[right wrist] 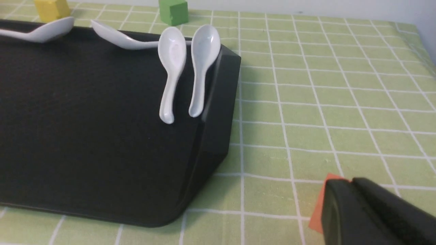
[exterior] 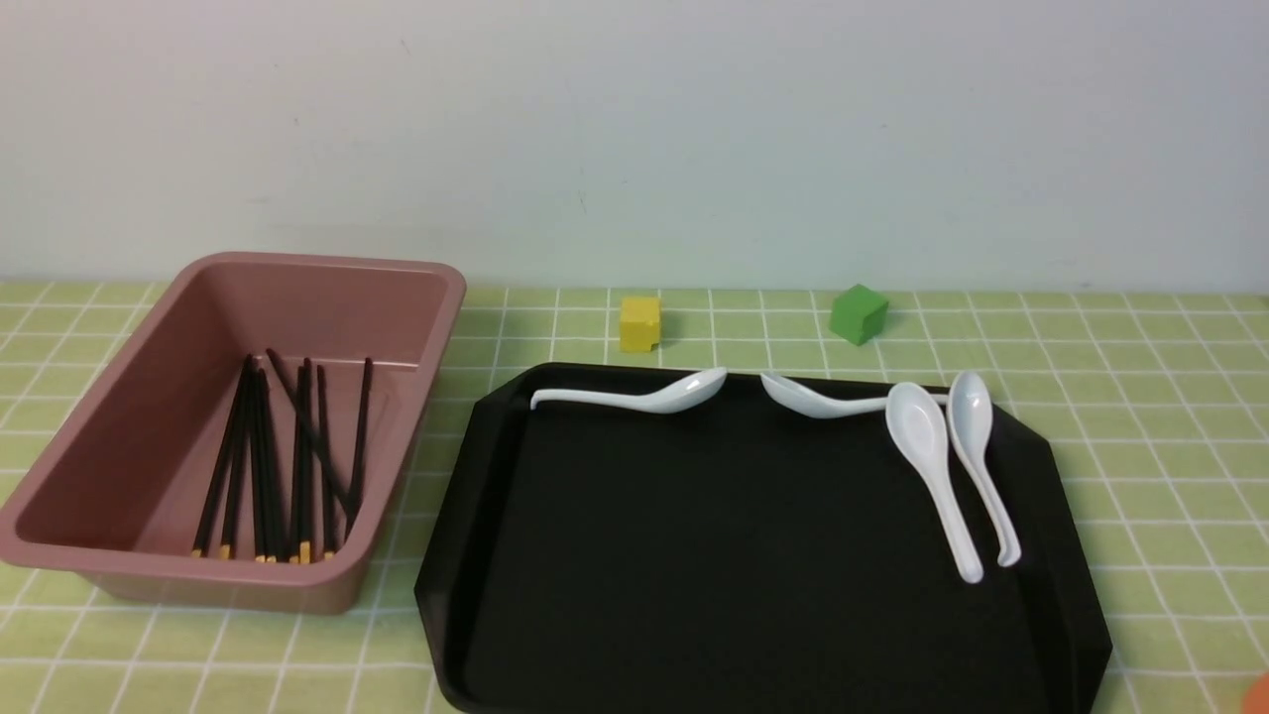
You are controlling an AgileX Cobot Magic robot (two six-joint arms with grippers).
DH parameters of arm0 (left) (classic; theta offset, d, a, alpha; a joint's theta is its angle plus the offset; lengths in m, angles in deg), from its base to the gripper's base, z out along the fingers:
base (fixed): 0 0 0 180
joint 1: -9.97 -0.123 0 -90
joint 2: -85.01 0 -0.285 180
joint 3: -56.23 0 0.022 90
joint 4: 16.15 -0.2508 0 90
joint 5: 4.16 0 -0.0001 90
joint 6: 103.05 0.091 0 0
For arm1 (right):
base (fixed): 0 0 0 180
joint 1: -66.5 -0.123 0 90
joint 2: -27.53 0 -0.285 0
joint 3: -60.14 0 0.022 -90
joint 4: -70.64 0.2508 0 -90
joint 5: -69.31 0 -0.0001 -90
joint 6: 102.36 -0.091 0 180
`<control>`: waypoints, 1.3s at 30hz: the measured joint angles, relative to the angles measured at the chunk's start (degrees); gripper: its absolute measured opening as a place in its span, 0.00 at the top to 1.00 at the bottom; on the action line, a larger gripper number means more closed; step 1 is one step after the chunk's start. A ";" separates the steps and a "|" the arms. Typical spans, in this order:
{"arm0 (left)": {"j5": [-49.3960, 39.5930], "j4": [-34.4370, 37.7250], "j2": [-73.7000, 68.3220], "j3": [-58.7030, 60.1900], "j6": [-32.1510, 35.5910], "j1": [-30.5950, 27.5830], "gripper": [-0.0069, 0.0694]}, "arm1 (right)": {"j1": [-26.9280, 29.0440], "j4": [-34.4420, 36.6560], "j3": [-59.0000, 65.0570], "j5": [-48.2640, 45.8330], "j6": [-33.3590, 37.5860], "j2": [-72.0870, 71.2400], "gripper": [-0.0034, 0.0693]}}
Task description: On green tablecloth take chopsticks from black tray and put them in box.
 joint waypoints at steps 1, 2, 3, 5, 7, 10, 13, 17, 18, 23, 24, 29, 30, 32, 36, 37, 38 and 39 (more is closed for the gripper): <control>0.00 0.00 0.00 0.00 0.00 0.00 0.60 | -0.83 -0.30 0.00 0.00 0.00 0.00 0.88; 0.00 0.00 0.00 0.00 0.00 0.00 0.60 | -1.50 -0.30 0.00 0.00 0.00 0.00 0.87; 0.00 0.00 0.00 0.00 0.00 0.00 0.60 | -1.78 -0.30 0.00 0.00 0.00 0.00 0.87; 0.00 0.00 0.00 0.00 0.00 0.00 0.60 | -2.14 0.02 0.00 0.00 0.00 0.00 0.87; 0.00 0.00 0.00 0.00 0.00 0.00 0.60 | -2.14 0.85 0.00 0.00 0.00 0.00 0.87; 0.00 0.00 0.00 0.00 0.00 0.00 0.60 | -2.14 1.62 0.00 0.00 0.00 0.00 0.86; 0.00 0.00 0.00 0.00 0.00 0.00 0.60 | -2.80 1.62 0.00 0.00 0.06 0.00 0.86; 0.00 0.00 0.00 0.00 0.00 0.00 0.60 | -3.91 1.84 0.00 0.00 0.06 0.00 0.86; 0.00 0.00 0.00 0.00 0.00 0.00 0.60 | -3.93 1.99 0.00 0.00 0.06 0.00 0.86; 0.00 0.00 0.00 0.00 0.00 0.00 0.60 | -3.93 2.04 0.00 0.00 0.06 0.00 0.86; 0.00 0.00 0.00 0.00 0.00 0.00 0.60 | -3.93 2.04 0.00 0.00 0.06 0.00 0.86; 0.00 0.00 0.00 0.00 0.00 0.00 0.60 | -3.93 2.04 0.00 0.00 0.06 0.00 0.85; 0.00 0.00 0.00 0.00 0.00 0.00 0.60 | -3.93 2.04 0.00 0.00 0.06 0.00 0.85; 0.00 0.00 0.00 0.00 0.00 0.00 0.60 | -3.93 2.04 0.00 0.00 0.06 0.00 0.85; 0.00 0.00 0.00 0.00 0.00 0.00 0.60 | -3.93 2.04 0.00 0.00 0.11 0.00 0.84; 0.00 0.00 0.00 0.00 0.00 0.00 0.60 | -3.93 2.04 0.00 0.00 0.11 0.00 0.84; 0.00 0.00 0.00 0.00 0.00 0.00 0.60 | -3.93 2.04 0.00 0.00 0.11 0.00 0.84; 0.00 0.00 0.00 0.00 0.00 0.00 0.60 | -3.93 2.04 0.00 0.00 0.11 0.00 0.84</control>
